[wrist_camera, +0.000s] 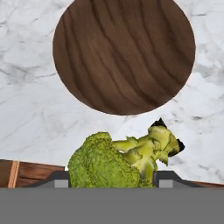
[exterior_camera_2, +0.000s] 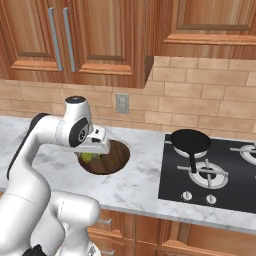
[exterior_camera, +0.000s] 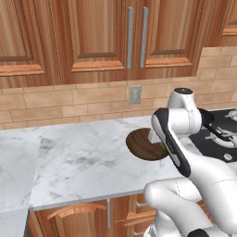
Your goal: Place the chicken drumstick on the plate and place the broccoli on the same plate.
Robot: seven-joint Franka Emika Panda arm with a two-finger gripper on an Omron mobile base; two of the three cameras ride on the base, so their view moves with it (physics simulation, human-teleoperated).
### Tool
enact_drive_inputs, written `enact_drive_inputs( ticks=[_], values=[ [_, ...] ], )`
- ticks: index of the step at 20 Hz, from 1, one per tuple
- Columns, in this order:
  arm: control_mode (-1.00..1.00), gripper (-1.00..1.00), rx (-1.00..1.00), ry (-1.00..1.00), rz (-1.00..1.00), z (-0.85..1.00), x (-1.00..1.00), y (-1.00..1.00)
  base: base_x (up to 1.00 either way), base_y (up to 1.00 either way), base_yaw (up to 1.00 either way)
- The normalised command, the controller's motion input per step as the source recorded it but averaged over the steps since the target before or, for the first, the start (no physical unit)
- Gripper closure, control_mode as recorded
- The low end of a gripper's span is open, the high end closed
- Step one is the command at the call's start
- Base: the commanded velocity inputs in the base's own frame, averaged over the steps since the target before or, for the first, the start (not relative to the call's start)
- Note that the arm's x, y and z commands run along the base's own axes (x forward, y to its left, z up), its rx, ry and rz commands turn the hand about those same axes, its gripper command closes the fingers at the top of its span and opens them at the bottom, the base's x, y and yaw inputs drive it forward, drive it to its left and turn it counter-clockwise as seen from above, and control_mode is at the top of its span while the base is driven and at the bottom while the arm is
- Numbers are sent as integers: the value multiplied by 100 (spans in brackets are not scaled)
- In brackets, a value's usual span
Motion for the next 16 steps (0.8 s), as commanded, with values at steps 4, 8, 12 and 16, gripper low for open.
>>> enact_drive_inputs(
  ticks=[4,8,12,16],
  values=[
    [-100,100,0,1,0,42,-6,0,0,0,0],
    [-100,100,0,0,0,16,-15,0,0,0,0],
    [-100,100,0,0,0,0,-24,0,0,0,0],
    [-100,100,0,0,0,0,-21,0,0,0,0]
  ],
)
